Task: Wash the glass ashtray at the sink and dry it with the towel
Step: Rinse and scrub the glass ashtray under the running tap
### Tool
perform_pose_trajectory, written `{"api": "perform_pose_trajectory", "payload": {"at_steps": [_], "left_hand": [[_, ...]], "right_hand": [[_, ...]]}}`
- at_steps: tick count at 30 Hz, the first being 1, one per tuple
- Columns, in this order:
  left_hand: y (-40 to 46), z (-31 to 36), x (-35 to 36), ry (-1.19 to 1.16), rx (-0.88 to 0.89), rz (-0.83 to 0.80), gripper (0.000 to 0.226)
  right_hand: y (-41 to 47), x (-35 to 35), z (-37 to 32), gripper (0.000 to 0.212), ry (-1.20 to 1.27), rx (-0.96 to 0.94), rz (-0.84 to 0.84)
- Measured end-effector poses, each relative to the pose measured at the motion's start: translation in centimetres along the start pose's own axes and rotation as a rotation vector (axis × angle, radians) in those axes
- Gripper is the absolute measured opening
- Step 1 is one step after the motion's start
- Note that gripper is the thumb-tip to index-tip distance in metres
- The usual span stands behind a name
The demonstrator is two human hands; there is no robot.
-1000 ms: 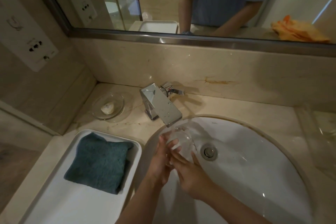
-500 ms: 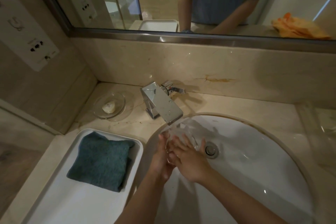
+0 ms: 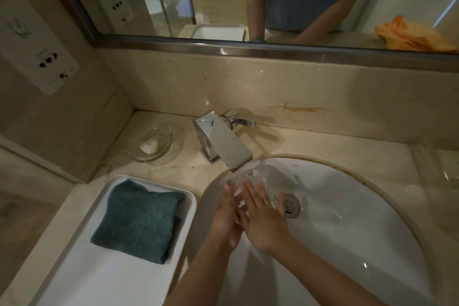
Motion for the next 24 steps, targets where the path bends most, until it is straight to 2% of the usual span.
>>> {"api": "perform_pose_trajectory", "payload": {"at_steps": [2,4,7,9,11,13,14,16,18,19,22,24], "left_hand": [[0.1,-0.4,0.2,-0.009,-0.004,0.029,0.051],[0.2,-0.8,0.1,-0.028,-0.033,0.069,0.052],[0.2,-1.7,-0.6,-0.062,-0.062,0.089,0.058],[-0.1,-2.0,-1.0,-0.099,-0.05,0.066,0.057],[-0.3,-1.9,-1.2,-0.075,-0.022,0.014,0.06],[-0.3,-1.6,-1.0,-0.037,-0.014,-0.003,0.066],[-0.2,-1.5,-1.0,-0.024,-0.013,0.012,0.067],[0.1,-1.2,-1.0,-0.015,-0.01,0.047,0.065],[0.4,-0.9,-1.3,-0.004,0.015,0.069,0.064],[0.4,-0.9,-1.3,0.015,0.035,0.082,0.061],[0.5,-1.3,-1.1,0.006,0.046,0.084,0.047],[0.6,-1.3,-0.7,-0.01,0.043,0.062,0.033]], "right_hand": [[-0.5,0.0,0.0,0.062,0.01,0.08,-0.019],[-1.3,0.5,-0.3,0.06,0.04,0.112,-0.106],[-1.8,1.1,-1.5,0.058,0.089,-0.027,-0.174],[-1.3,1.5,-1.5,0.07,0.097,-0.105,-0.132],[-0.7,1.3,-0.7,0.086,0.081,-0.086,-0.061],[-0.4,0.9,0.2,0.088,0.046,-0.004,0.042],[-0.7,0.9,0.3,0.08,0.009,0.033,0.082],[-1.5,1.8,-0.3,0.061,0.061,0.041,0.045],[-2.9,2.3,-0.8,0.056,0.082,0.022,-0.017],[-3.7,2.0,-0.5,0.056,0.104,0.048,-0.054],[-4.3,1.5,-0.2,0.077,0.204,-0.005,-0.022],[-4.3,1.5,0.2,0.06,0.265,-0.013,-0.016]]}}
Point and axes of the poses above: each hand's wrist, its own y-axis towards the middle knuckle, its own x-axis out of the palm, z = x × y, the point moved 5 cm from there along y, towards the middle knuckle, and after that the axes turned 2 degrees about -x, right-handed, at the moved point
